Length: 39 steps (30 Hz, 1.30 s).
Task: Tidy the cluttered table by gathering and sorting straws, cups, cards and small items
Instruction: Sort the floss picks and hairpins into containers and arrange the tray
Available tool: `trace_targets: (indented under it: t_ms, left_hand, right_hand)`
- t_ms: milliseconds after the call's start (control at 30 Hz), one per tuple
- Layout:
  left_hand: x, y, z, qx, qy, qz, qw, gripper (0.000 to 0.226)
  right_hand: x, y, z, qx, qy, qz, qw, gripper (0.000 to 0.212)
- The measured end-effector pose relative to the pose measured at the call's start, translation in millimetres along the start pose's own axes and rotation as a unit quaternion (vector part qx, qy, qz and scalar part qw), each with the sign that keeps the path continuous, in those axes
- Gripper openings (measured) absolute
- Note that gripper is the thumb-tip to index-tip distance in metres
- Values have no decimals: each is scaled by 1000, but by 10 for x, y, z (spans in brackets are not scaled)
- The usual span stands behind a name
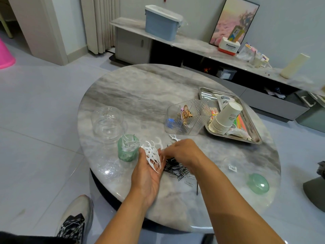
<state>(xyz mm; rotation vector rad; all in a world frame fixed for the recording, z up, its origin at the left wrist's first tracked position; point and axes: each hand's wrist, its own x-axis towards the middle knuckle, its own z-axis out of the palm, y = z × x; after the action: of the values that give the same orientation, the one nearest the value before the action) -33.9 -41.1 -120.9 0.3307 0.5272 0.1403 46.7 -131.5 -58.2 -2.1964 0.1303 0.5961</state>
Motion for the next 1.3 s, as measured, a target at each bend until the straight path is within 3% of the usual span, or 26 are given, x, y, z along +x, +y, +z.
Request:
trace_targets:
  t_ms: [67,200,233,367,567,800,900,1067,1300]
  left_hand:
    - [-8,1,-1,-3,-7,-3,1000,51]
    - [2,-3,-31,20,17,-3,1000,47]
    - [-2,-1,-34,16,15,-5,1000,46]
    - [5,11,-35,-4,5,-9,1000,42]
    - [15,5,-40,0,1,-11,1000,43]
    - [24,4,-54,14,-3,-13,1000,43]
    - [24,3,-53,22,-6,-11,1000,43]
    - [26,3,-56,24,-7,-14,1000,44]
    - [35,-10,-45,22,2,-9,1000,47]
  right_hand:
    - [-22,60,37,-42,-5,-22,999,22]
    - [213,112,-178,-83,168,-31,982,4]
    - [276,131,-249,-96,180,-32,978,10]
    - [472,161,-373,-158,75,-52,983,48]
    - [528,94,-353,-222,26,-63,973,16]
    - [467,90,-388,-192,1,-68,979,16]
    - [450,78,-378,-184,-6,-55,981,33]
    - [437,70,-372,-201,1,-72,977,11]
    - [385,139,-400,-225,24,-79,971,20]
